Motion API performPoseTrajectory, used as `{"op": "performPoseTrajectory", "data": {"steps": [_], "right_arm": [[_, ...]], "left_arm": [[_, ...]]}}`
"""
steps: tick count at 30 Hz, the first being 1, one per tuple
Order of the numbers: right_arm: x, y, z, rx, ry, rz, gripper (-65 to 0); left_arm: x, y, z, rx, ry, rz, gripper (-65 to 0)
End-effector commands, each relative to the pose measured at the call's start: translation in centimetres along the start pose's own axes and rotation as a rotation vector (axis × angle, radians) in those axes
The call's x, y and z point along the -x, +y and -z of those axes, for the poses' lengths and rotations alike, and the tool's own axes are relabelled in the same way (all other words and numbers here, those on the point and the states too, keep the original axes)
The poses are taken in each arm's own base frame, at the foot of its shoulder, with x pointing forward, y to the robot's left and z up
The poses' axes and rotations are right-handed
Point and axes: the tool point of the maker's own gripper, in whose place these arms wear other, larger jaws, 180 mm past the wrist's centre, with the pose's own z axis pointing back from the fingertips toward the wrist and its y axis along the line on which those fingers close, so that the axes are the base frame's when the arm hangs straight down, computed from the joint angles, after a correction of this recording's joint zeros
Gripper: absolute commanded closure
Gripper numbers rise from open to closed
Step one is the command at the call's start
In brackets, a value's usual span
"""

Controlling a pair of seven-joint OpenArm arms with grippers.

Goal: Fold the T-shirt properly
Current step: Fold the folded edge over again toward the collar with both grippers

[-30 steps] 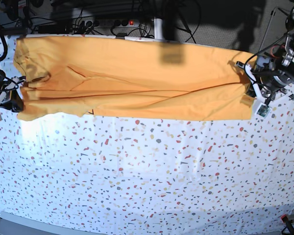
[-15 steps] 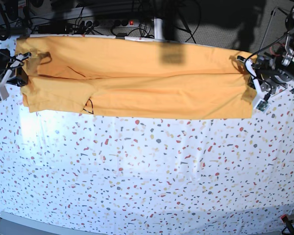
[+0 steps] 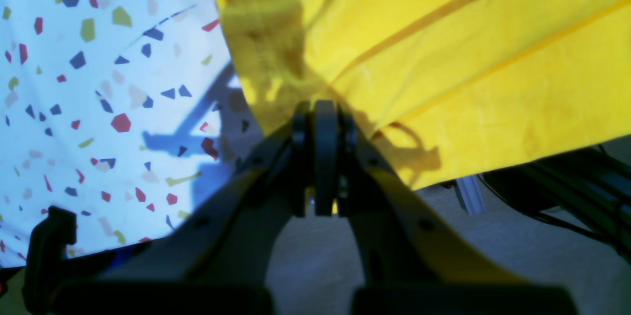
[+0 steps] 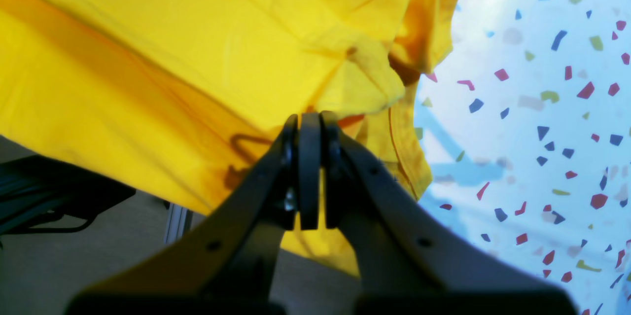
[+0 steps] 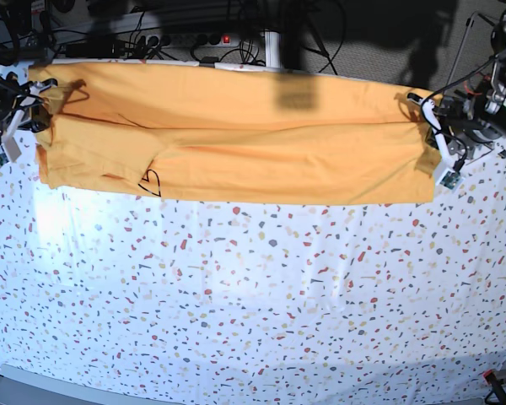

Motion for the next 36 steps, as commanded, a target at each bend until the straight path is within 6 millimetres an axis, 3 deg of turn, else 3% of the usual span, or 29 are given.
{"op": "performPoseTrajectory", "data": {"steps": [1,10,26,31,36], "right_arm": [[-1.2,-0.5,-0.7,0.012,-0.025,-0.031,0.0],[-1.9,0.3,-1.2,0.008,-0.018,-0.071,0.0],[1.4,0.3,-1.4,0.011,0.133,-0.074,0.0],[2.9,-1.1,-1.7,0.085,0.22,-0.114,0.0],[3.0,-1.4,-1.8,0.1,0.227,-0.122,0.0]], "left_arm": [[-0.8,1.1,-0.7,-0.029,-0.024,0.018,0.0],[-0.5,2.1,-1.1,-0.052,-0.006,0.04,0.0],[-0.5,1.3,-1.1,-0.01,-0.007,0.047,0.0],[-0.4,1.4,-1.1,-0.013,-0.002,0.048,0.0],[-0.4,1.4,-1.1,-0.013,-0.002,0.048,0.0]]}}
